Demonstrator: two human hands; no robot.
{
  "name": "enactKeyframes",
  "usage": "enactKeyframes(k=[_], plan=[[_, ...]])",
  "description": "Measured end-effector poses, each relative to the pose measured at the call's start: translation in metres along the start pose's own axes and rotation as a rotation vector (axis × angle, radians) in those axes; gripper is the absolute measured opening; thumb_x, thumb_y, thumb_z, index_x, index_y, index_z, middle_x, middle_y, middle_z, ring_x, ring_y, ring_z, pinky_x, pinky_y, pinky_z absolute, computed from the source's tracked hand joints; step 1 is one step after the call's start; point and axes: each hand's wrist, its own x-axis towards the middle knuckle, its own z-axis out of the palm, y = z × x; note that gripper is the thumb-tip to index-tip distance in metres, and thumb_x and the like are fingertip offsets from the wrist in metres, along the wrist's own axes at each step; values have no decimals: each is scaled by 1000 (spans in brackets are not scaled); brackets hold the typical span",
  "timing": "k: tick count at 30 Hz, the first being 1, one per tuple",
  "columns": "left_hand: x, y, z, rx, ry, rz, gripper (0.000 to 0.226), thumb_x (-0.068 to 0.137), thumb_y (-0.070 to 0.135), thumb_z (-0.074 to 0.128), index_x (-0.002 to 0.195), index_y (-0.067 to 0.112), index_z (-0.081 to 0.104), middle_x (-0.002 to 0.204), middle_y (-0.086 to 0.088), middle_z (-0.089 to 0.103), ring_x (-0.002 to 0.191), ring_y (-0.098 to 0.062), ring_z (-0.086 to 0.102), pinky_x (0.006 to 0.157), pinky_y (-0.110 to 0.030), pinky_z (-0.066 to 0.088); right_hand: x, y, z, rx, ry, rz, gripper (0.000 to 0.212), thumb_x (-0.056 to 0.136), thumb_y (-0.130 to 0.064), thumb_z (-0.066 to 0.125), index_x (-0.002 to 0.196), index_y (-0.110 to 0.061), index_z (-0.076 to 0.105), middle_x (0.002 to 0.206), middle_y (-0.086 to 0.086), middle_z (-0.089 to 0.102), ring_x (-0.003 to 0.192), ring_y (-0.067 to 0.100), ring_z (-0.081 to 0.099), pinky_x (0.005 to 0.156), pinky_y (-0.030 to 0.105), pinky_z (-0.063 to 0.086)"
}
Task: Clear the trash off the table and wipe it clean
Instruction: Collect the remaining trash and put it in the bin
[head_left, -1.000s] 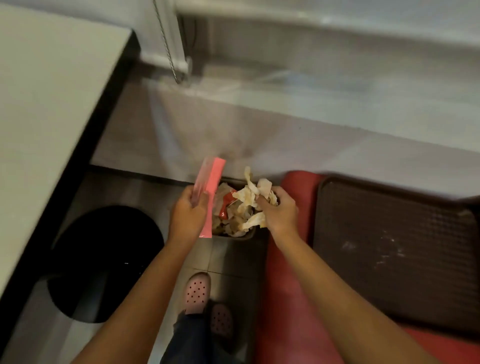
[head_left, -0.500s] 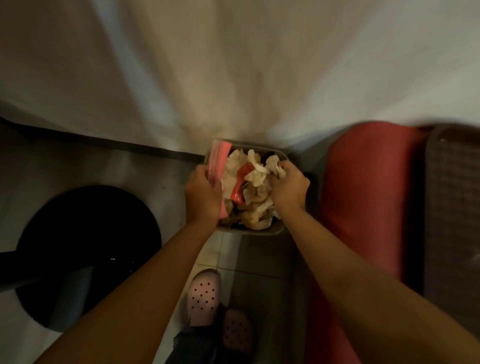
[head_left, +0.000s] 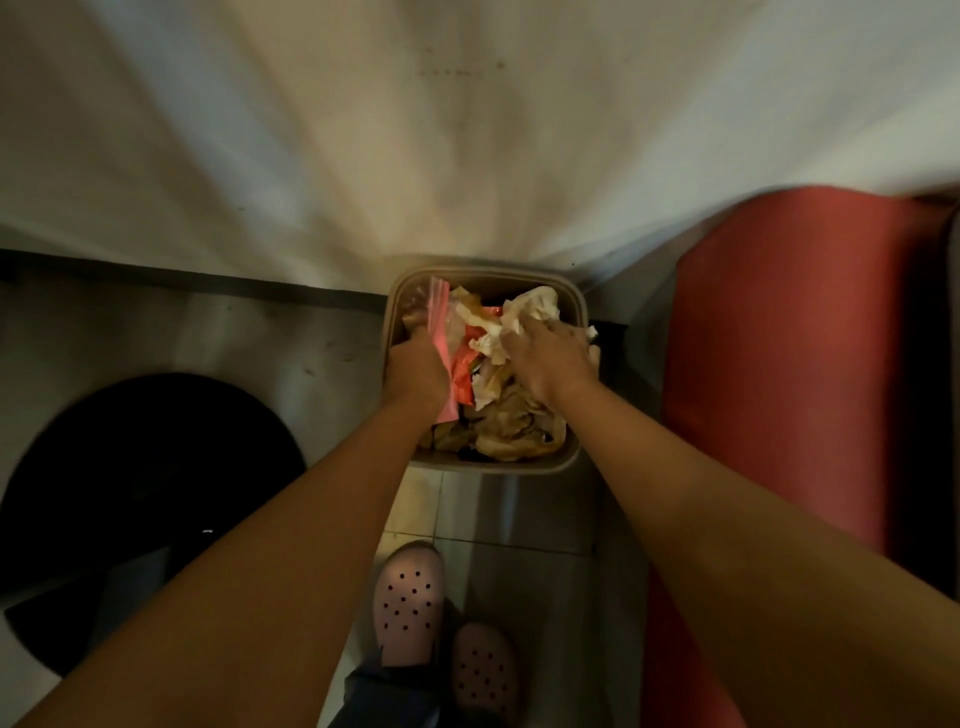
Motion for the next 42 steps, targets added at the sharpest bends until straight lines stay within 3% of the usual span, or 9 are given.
enactKeyframes(k=[2,4,10,16,20,26,29,36,42], plan=[[-3,2,-3,2,-14,1,31,100,18,36,126,2,44,110,-16,58,92,-29,59,69,-27,49,-4,-1,-6,19,-9,13,47,98,-39,24,143,-25,29,150,8,28,137,34,18,109,46,15],[-10,7,-8,-25,-9,6,33,101,23,34,125,2,44,107,-15,57,86,-23,56,66,-29,44,-13,-4,-15,91,28,34,45,99,-37,25,142,-23,32,146,11,34,134,33,23,107,44,20],[-42,16,-31,91,-27,25,45,100,28,36,137,3,36,132,-18,41,112,-30,51,88,-33,45,-47,-14,-40,203,100,7,43,100,-29,31,140,-13,36,138,16,39,124,33,40,94,37,38],[-88,28,-63,68,2,17,36,99,25,39,126,3,48,120,-18,49,104,-29,54,88,-39,49,-94,-23,-69,270,99,-2,40,99,-25,36,136,-10,41,136,16,40,119,32,44,93,37,39],[-123,47,-90,77,-23,67,33,97,21,41,125,8,51,117,-16,52,98,-27,56,80,-36,48,-131,-31,-98,254,60,-45,39,97,-24,41,132,-7,45,132,17,41,116,33,46,93,38,40],[-188,90,-142,99,-34,200,42,98,21,40,140,22,38,132,-11,46,107,-27,54,91,-37,47,-190,-44,-153,254,106,-83,32,96,-29,43,121,-13,53,122,11,50,112,30,51,93,37,42],[-222,116,-174,84,7,262,39,99,20,36,139,17,40,141,-9,40,125,-24,43,100,-32,35,-224,-55,-188,293,167,-137,23,95,-26,45,107,-14,61,114,9,59,104,27,57,83,29,43],[-317,152,-249,-82,125,356,37,97,19,43,133,11,46,135,-10,46,118,-24,50,99,-33,39,-314,-95,-275,305,246,-327,23,94,-25,48,105,-11,63,107,9,64,98,25,58,79,27,40],[-383,152,-309,-205,268,469,36,96,15,43,132,9,47,132,-10,49,119,-21,49,100,-28,35,-382,-139,-295,387,281,-494,17,93,-25,51,97,-14,63,88,2,60,84,20,58,77,28,43]])
